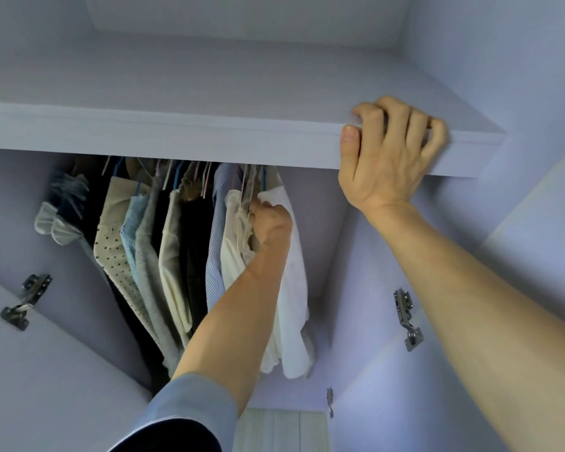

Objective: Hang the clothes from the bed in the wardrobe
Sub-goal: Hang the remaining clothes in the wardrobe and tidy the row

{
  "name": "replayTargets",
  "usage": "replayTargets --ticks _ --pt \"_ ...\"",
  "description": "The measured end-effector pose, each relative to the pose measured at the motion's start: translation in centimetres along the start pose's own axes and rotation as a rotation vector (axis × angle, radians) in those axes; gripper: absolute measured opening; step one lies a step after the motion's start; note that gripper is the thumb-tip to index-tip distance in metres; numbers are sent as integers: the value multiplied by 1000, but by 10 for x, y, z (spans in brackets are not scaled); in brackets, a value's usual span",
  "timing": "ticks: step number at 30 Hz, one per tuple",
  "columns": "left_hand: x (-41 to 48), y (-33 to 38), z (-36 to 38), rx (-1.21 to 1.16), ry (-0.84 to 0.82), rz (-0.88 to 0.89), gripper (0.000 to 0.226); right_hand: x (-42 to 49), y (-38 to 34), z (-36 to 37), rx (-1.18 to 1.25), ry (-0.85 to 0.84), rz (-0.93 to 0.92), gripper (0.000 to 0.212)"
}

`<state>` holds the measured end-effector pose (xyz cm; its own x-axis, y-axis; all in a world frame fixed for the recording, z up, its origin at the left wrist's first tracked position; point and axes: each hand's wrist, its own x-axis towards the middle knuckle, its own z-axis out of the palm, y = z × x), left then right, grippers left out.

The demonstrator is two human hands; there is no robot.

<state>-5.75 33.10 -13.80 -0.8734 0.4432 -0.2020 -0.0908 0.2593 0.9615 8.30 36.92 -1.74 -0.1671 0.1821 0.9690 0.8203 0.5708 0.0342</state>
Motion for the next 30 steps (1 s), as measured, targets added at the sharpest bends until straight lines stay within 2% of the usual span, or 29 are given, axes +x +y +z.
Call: replayTargets --ticks 4,8,11,13,17,19,21,24,26,30 --pt "5 0 -11 112 66 -18 47 -1 1 -1 6 -45 1 36" --pt "-3 -14 -19 207 38 138 47 -1 2 -3 7 -68 8 37" --pt "-5 -27 -29 321 -93 258 60 -2 3 -3 28 -84 4 35" --pt "-8 -23 -40 379 -202 228 65 0 3 -4 46 -106 7 32" --pt "-26 -19 -83 503 -402 222 59 0 -4 -12 102 -183 50 33" --pt "-42 -11 -115 530 -440 255 42 -1 -9 -21 139 -239 85 34" --pt "-56 -5 -152 606 -440 302 32 0 -13 -33 186 -318 128 36" --pt "-86 -1 -218 731 -321 382 48 -10 -20 -58 307 -430 180 47" --pt "-114 -6 -267 796 -238 401 49 -31 -33 -83 457 -499 204 54" --pt "-188 -44 -368 924 -58 384 45 -105 -86 -159 813 -709 196 53"
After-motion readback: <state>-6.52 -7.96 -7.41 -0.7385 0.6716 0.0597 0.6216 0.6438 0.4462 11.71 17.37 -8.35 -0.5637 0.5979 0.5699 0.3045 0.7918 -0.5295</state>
